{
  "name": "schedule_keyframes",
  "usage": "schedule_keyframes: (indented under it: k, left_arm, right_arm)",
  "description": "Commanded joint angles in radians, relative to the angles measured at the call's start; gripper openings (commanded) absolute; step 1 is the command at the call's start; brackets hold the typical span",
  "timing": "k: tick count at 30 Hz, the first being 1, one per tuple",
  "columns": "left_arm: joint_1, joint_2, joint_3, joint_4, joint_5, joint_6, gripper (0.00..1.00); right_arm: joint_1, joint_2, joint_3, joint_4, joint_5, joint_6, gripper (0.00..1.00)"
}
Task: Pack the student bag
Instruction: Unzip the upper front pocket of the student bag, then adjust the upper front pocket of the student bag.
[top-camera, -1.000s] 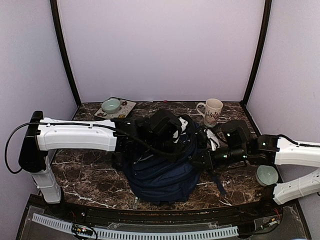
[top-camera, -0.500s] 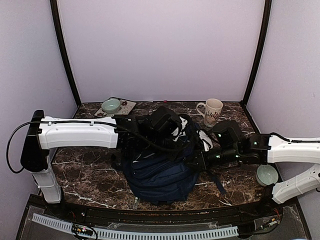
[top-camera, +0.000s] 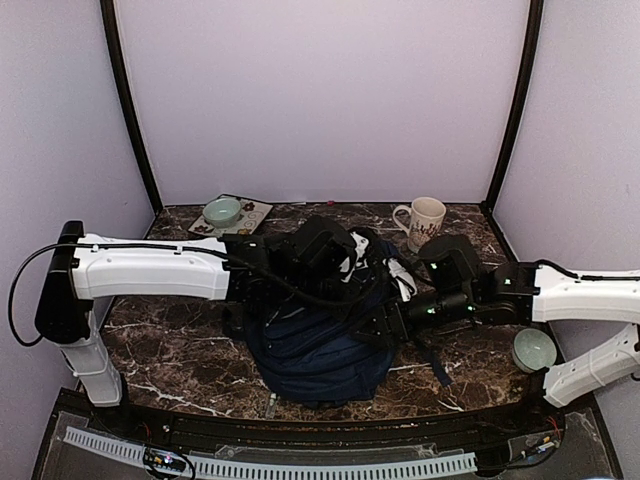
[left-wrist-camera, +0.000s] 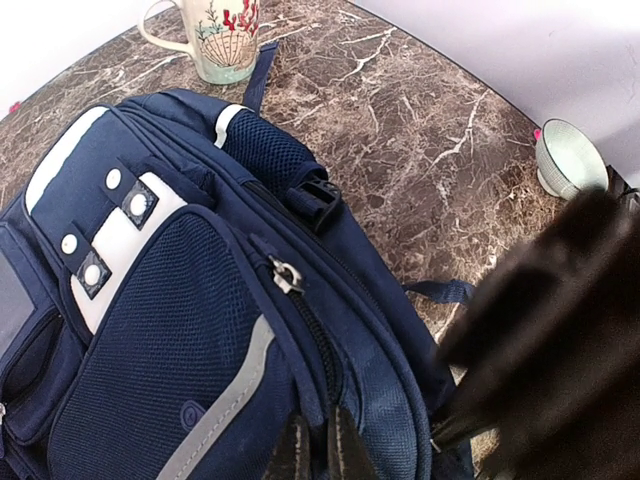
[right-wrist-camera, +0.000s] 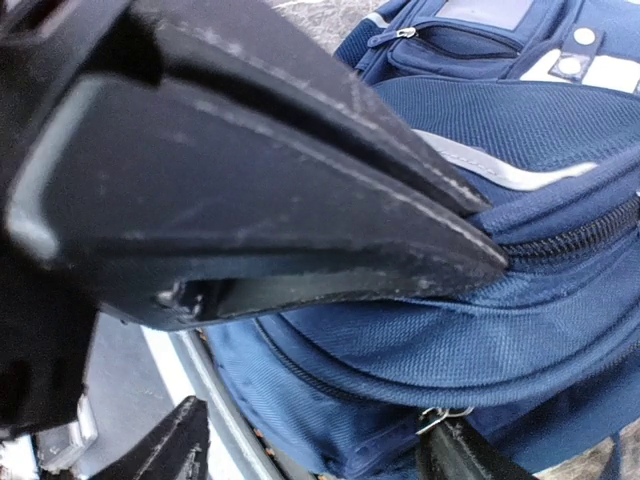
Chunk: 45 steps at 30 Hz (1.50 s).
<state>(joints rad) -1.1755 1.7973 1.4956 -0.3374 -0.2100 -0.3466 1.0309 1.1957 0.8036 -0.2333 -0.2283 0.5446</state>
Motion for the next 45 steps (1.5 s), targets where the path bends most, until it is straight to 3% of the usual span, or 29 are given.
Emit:
schedule_keyframes:
  k: [1, 5, 12, 28, 33, 41, 45]
  left_arm:
    - [0.007, -0.119, -0.065, 0.094, -0.047, -0.020, 0.00]
    - [0.007, -0.166, -0.122, 0.116, -0.049, -0.015, 0.00]
    - [0.007, -0.213, -0.179, 0.135, -0.048, -0.020, 0.00]
    - [0.007, -0.242, -0.180, 0.164, -0.019, -0.024, 0.00]
    - [0.006, -0.244, -0.179, 0.159, -0.006, -0.036, 0.00]
    - [0.005, -0.246, -0.170, 0.123, -0.009, -0.061, 0.00]
    - [0.005, -0.251, -0.143, 0.062, -0.035, -0.075, 0.04]
  right_arm:
    - [0.008, -0.026, 0.064, -0.023, -0.031, -0.037, 0.75]
    - [-0.016, -0.086, 0.055, -0.058, 0.001, 0.024, 0.78]
    - [-0.229, -0.087, 0.042, -0.007, -0.218, 0.185, 0.79]
    - [-0.295, 0.125, 0.062, 0.195, -0.294, 0.365, 0.62]
    - [-0.296, 0.158, 0.062, 0.265, -0.337, 0.405, 0.48]
    - [-0.291, 0.148, 0.028, 0.401, -0.377, 0.497, 0.12]
    - [-0.271, 0.173, 0.033, 0.429, -0.403, 0.499, 0.02]
